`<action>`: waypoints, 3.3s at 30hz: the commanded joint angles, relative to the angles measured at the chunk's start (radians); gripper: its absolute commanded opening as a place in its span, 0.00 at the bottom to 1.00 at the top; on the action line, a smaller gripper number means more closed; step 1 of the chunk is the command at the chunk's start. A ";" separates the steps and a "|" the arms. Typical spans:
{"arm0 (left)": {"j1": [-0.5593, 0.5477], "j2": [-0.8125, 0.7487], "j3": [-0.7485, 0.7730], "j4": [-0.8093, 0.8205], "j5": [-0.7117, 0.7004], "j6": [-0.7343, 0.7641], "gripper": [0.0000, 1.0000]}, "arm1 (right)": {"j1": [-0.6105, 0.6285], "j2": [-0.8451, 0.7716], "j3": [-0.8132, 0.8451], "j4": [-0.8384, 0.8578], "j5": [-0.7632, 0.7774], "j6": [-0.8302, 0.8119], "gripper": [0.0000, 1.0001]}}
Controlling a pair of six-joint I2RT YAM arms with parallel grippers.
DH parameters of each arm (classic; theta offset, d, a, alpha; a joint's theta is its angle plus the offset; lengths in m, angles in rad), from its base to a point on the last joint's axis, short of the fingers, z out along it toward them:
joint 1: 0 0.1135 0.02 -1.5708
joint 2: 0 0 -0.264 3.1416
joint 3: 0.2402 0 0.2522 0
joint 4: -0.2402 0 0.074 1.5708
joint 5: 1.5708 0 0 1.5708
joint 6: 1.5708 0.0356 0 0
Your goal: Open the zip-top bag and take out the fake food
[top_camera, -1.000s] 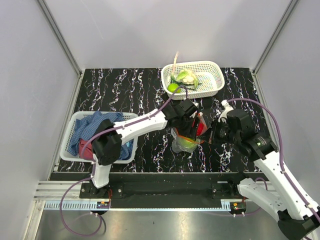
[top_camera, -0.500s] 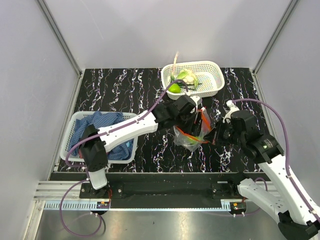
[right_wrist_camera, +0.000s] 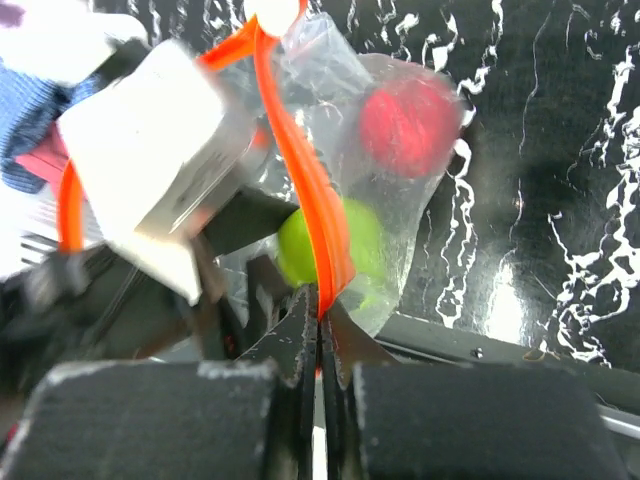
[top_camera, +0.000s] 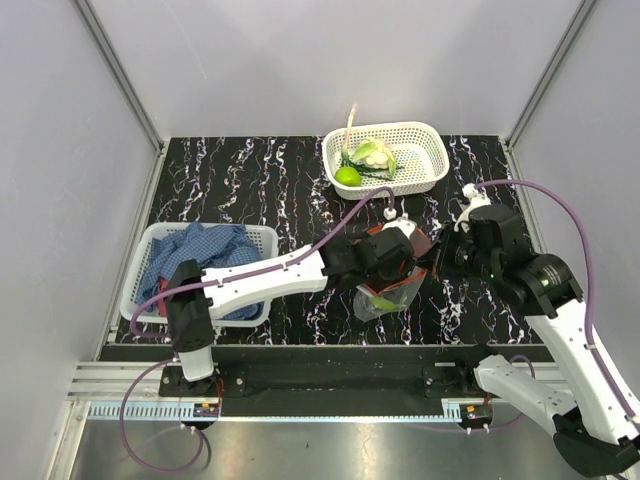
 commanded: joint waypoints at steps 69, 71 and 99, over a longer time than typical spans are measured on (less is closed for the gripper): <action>0.198 -0.290 -0.329 0.430 0.383 -0.456 0.00 | -0.005 0.019 -0.104 -0.069 0.023 -0.048 0.00; 0.201 -0.242 -0.322 0.451 0.391 -0.425 0.00 | -0.005 0.004 -0.137 -0.055 -0.002 -0.037 0.00; 0.075 0.020 -0.038 0.189 0.138 0.007 0.90 | -0.005 0.024 -0.216 -0.034 -0.083 -0.026 0.00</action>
